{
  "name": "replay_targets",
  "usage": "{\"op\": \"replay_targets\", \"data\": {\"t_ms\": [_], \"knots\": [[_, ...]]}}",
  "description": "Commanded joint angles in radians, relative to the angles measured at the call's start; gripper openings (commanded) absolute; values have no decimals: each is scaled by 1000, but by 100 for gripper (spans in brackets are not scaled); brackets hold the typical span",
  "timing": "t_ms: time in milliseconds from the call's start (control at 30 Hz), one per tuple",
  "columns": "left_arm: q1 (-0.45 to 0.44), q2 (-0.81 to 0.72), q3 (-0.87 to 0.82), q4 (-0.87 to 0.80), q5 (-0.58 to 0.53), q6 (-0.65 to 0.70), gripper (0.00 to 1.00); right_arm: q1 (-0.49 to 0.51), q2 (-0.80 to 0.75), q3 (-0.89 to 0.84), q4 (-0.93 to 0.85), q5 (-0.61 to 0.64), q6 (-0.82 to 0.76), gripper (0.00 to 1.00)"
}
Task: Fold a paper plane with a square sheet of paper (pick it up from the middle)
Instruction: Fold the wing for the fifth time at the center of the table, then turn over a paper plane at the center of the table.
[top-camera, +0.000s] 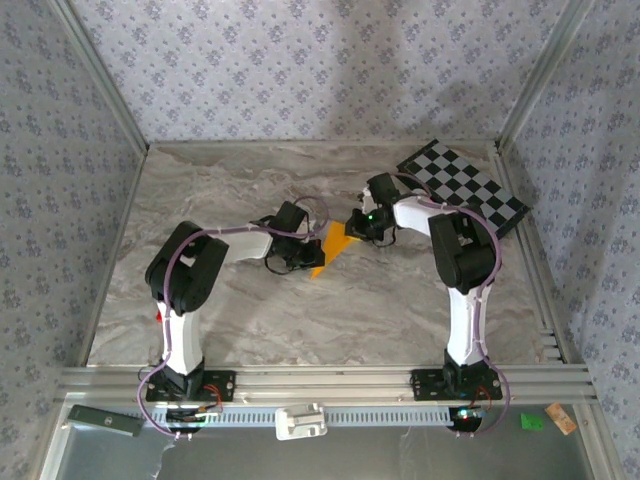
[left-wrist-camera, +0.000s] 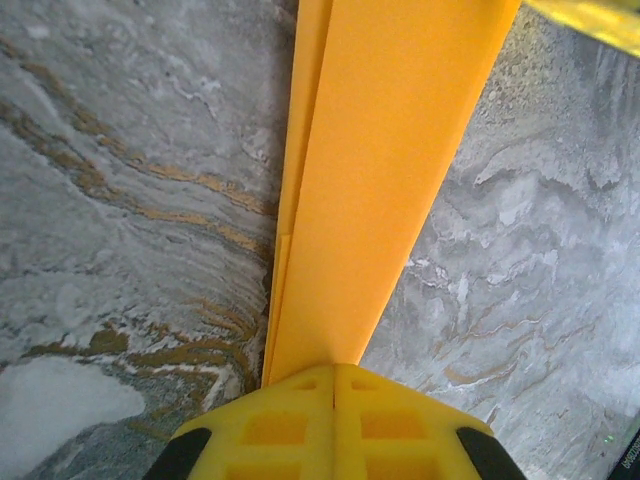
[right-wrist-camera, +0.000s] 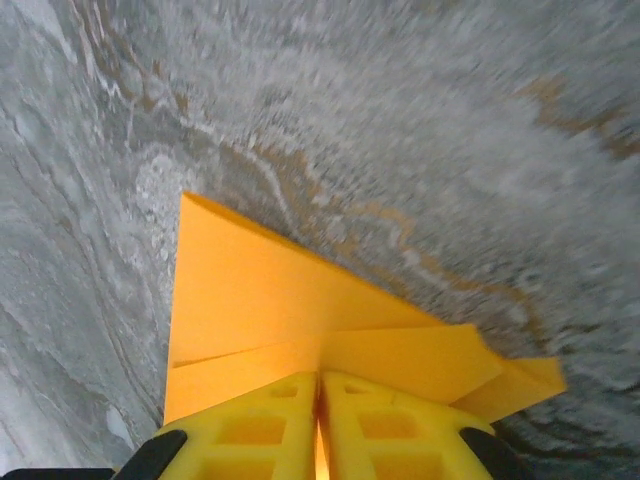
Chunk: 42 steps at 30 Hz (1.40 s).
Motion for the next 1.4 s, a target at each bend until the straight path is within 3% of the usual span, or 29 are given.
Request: {"op": "replay_targets", "data": {"t_ms": [0, 167, 333, 533, 733, 867, 1033, 1367], "knots": [[-9, 42, -68, -162, -46, 7, 0, -97, 26, -26, 84, 79, 19, 13], [-9, 37, -55, -159, -37, 13, 0, -147, 19, -5, 87, 69, 8, 13], [-9, -6, 28, -171, -15, 25, 0, -120, -84, 14, 33, 87, -30, 14], [5, -121, 149, -176, -22, 6, 29, -71, -213, -11, -52, 170, 5, 22], [63, -256, 153, -252, -161, 28, 53, -14, -264, 4, -171, 231, 42, 34], [114, -334, 129, -333, -301, 80, 61, 55, -270, 28, -254, 309, 85, 46], [185, -433, 37, -313, -386, 77, 71, 134, -241, 78, -379, 405, 245, 59], [297, -524, -124, -233, -407, 40, 83, 239, -150, 86, -359, 368, 508, 63]]}}
